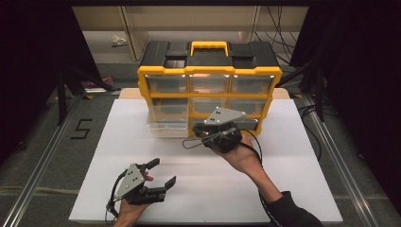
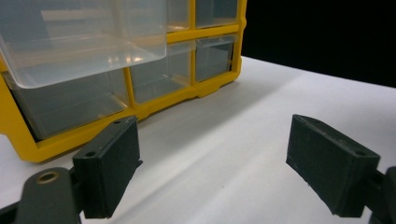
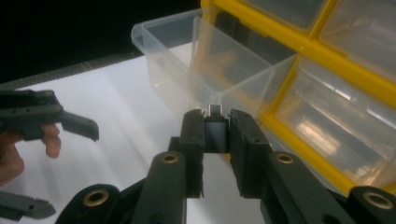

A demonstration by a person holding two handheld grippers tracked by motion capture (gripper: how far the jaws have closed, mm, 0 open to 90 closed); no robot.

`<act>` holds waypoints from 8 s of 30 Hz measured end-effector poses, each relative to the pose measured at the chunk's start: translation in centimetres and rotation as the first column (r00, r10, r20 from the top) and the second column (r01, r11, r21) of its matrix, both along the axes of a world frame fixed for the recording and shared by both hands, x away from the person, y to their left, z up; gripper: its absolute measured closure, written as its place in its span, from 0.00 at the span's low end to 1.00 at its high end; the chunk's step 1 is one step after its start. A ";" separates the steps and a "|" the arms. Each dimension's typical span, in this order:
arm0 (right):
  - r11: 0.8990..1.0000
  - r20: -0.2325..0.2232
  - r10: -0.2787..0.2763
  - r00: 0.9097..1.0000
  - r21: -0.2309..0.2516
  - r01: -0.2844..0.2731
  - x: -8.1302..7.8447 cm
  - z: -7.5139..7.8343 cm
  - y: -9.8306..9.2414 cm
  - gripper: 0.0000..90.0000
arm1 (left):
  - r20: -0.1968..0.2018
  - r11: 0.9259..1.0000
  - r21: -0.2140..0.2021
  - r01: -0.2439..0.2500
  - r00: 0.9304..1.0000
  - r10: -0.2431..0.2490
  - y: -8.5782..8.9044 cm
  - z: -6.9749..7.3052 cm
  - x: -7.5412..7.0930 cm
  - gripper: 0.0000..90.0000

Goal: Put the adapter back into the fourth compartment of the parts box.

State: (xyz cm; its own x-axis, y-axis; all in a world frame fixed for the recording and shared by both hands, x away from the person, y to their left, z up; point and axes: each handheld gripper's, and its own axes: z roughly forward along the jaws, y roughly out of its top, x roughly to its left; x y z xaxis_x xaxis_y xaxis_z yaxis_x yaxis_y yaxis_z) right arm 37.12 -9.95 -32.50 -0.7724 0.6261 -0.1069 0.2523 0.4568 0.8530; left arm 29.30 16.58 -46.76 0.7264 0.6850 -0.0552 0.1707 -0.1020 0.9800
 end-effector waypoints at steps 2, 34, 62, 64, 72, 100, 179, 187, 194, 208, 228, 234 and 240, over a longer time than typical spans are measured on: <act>1.000 -0.004 0.002 1.000 0.006 -0.002 0.1 0.2 0.1 0.85 | -0.003 1.000 0.003 0.000 1.000 0.000 0.0 0.0 0.0 0.19; 1.000 -0.009 -0.001 1.000 -0.013 0.001 3.7 2.5 4.9 0.85 | 0.001 1.000 0.001 0.004 1.000 -0.004 0.1 0.0 -0.1 0.19; 1.000 -0.049 -0.005 0.999 -0.028 0.003 5.3 2.5 7.1 0.47 | -0.001 1.000 0.003 0.007 1.000 -0.007 0.0 0.0 -0.1 0.19; 1.000 -0.046 -0.003 0.999 -0.030 0.002 5.0 2.6 6.9 0.43 | -0.001 1.000 0.004 0.008 1.000 -0.008 0.0 0.0 -0.1 0.19; 1.000 -0.030 0.011 0.999 0.011 -0.011 3.9 2.7 5.3 0.40 | -0.001 1.000 0.002 0.005 1.000 -0.005 0.0 0.0 0.0 0.19; 0.989 0.027 0.019 0.999 0.144 -0.022 0.8 2.0 2.0 0.33 | -0.009 1.000 -0.010 0.003 1.000 -0.003 0.0 0.0 0.1 0.19; 0.976 0.025 -0.010 1.000 0.218 0.004 -1.7 -0.6 -2.6 0.25 | -0.011 1.000 -0.019 0.013 1.000 -0.013 0.0 0.1 0.1 0.18; 0.975 0.028 -0.010 1.000 0.224 0.004 -2.0 -1.1 -3.1 0.25 | -0.011 1.000 -0.020 0.014 1.000 -0.014 0.0 0.1 0.1 0.18; 0.972 0.026 -0.014 1.000 0.235 0.008 -2.5 -1.8 -3.7 0.24 | -0.012 1.000 -0.021 0.015 1.000 -0.015 0.0 0.1 0.1 0.18; 0.969 0.022 -0.023 1.000 0.248 0.017 -2.9 -3.2 -4.4 0.24 | -0.013 1.000 -0.021 0.019 1.000 -0.020 0.0 0.2 0.1 0.18; 0.960 0.015 -0.033 0.999 0.277 0.027 -3.6 -4.9 -5.9 0.24 | -0.017 1.000 -0.013 0.018 1.000 -0.018 -0.1 0.1 0.2 0.18; 0.960 0.011 -0.041 0.999 0.279 0.037 -3.9 -5.5 -6.4 0.24 | -0.016 1.000 -0.013 0.019 1.000 -0.019 0.0 0.1 0.1 0.18; 0.961 0.013 -0.047 0.999 0.272 0.042 -4.4 -6.0 -6.7 0.24 | -0.011 1.000 -0.014 0.021 1.000 -0.021 0.1 0.1 -0.1 0.18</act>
